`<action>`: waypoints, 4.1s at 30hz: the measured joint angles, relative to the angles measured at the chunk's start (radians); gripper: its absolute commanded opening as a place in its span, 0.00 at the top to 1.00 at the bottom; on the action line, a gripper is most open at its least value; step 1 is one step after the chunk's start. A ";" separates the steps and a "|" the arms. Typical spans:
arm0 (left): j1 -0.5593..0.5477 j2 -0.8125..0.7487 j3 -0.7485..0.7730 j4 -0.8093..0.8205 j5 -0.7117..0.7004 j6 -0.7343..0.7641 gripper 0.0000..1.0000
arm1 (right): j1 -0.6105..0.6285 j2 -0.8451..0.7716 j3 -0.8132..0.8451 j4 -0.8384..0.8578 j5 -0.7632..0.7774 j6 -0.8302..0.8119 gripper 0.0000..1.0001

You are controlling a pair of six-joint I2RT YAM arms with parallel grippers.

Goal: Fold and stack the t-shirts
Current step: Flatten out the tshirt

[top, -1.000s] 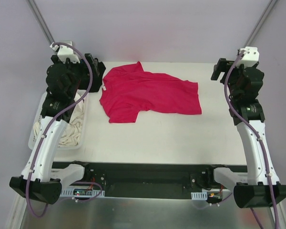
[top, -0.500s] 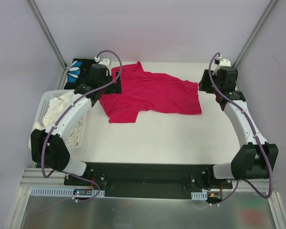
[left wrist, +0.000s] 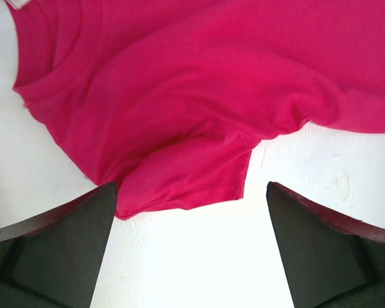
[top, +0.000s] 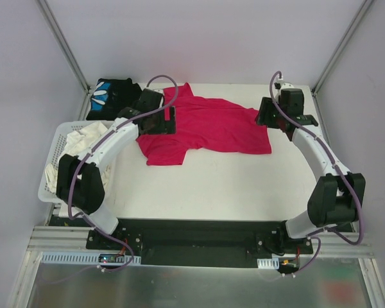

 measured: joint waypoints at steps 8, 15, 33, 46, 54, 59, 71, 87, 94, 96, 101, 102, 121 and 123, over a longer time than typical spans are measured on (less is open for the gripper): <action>-0.014 0.099 0.053 -0.056 0.003 -0.009 0.01 | 0.005 0.102 0.068 -0.028 0.005 0.013 0.42; -0.016 0.108 0.047 -0.058 0.020 -0.036 0.01 | 0.004 0.179 0.056 -0.028 0.014 0.023 0.42; -0.069 -0.002 -0.240 -0.030 0.004 -0.151 0.01 | 0.003 0.116 0.039 -0.020 0.010 0.048 0.44; -0.068 0.011 -0.221 0.014 -0.069 -0.199 0.01 | -0.020 -0.044 -0.039 -0.021 0.006 0.047 0.46; -0.068 0.049 -0.227 0.035 -0.093 -0.275 0.01 | -0.037 -0.095 -0.067 -0.020 0.001 0.048 0.46; -0.068 0.047 -0.266 0.041 -0.161 -0.318 0.01 | -0.042 -0.097 -0.076 -0.020 -0.004 0.048 0.46; -0.046 0.012 -0.356 0.067 -0.206 -0.351 0.01 | -0.053 -0.097 -0.090 -0.020 -0.012 0.049 0.51; -0.039 0.003 -0.412 0.205 -0.218 -0.369 0.08 | -0.062 -0.135 -0.108 -0.019 -0.031 0.051 0.54; -0.021 -0.027 -0.507 0.253 -0.215 -0.381 0.01 | -0.066 -0.138 -0.108 -0.020 -0.031 0.051 0.55; -0.016 -0.073 -0.552 0.248 -0.233 -0.385 0.01 | -0.066 -0.138 -0.108 -0.020 -0.031 0.051 0.55; 0.048 -0.158 -0.587 0.242 -0.243 -0.384 0.03 | -0.066 -0.138 -0.108 -0.020 -0.032 0.051 0.57; 0.067 -0.166 -0.587 0.246 -0.246 -0.383 0.03 | -0.066 -0.138 -0.108 -0.019 -0.032 0.051 0.58; 0.075 -0.140 -0.581 0.283 -0.169 -0.310 0.17 | -0.066 -0.138 -0.108 -0.020 -0.032 0.051 0.61; 0.069 -0.113 -0.578 0.288 -0.150 -0.298 0.23 | -0.066 -0.138 -0.108 -0.020 -0.032 0.051 0.61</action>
